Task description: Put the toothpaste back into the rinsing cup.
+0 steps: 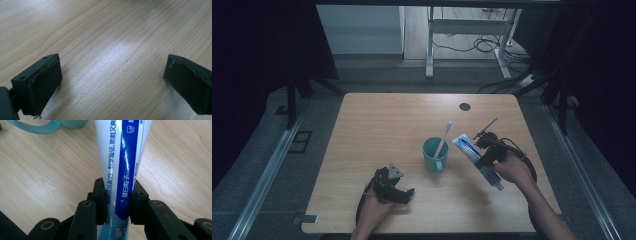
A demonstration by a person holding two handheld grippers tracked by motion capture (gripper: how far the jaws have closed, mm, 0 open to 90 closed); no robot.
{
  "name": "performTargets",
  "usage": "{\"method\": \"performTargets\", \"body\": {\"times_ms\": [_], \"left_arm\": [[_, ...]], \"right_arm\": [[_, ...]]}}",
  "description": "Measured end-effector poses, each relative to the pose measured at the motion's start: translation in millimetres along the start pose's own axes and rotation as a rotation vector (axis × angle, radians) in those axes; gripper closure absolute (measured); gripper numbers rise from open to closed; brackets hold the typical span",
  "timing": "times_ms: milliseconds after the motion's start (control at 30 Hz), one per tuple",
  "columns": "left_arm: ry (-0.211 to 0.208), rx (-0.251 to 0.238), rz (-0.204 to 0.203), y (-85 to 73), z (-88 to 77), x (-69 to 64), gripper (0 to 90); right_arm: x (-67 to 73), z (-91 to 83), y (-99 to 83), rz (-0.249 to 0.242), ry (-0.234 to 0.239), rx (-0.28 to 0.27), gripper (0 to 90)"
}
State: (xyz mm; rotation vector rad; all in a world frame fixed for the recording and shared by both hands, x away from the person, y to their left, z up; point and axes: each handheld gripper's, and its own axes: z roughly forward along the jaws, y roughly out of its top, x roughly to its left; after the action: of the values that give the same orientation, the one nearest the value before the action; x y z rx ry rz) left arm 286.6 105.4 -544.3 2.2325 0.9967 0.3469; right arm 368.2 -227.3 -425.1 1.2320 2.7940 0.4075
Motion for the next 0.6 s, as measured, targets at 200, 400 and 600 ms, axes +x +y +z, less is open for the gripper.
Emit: {"method": "performTargets", "body": {"times_ms": [200, 400, 600], "left_arm": [[0.0, 0.0, 0.003, 0.0, 0.0, 0.2, 1.8], [0.0, 0.001, 0.003, 0.1, -0.1, 0.2, 1.8], [0.0, 0.003, 0.008, 0.2, -0.2, 0.6, 1.8]], "right_arm": [[1.9, -11.5, -4.5, -0.012, 0.0, -0.046, 70.8], [4.9, -23.0, -8.8, -0.036, -0.004, -0.115, 70.9], [8.1, -31.4, -12.5, -0.057, 0.009, -0.177, 70.9]]}}
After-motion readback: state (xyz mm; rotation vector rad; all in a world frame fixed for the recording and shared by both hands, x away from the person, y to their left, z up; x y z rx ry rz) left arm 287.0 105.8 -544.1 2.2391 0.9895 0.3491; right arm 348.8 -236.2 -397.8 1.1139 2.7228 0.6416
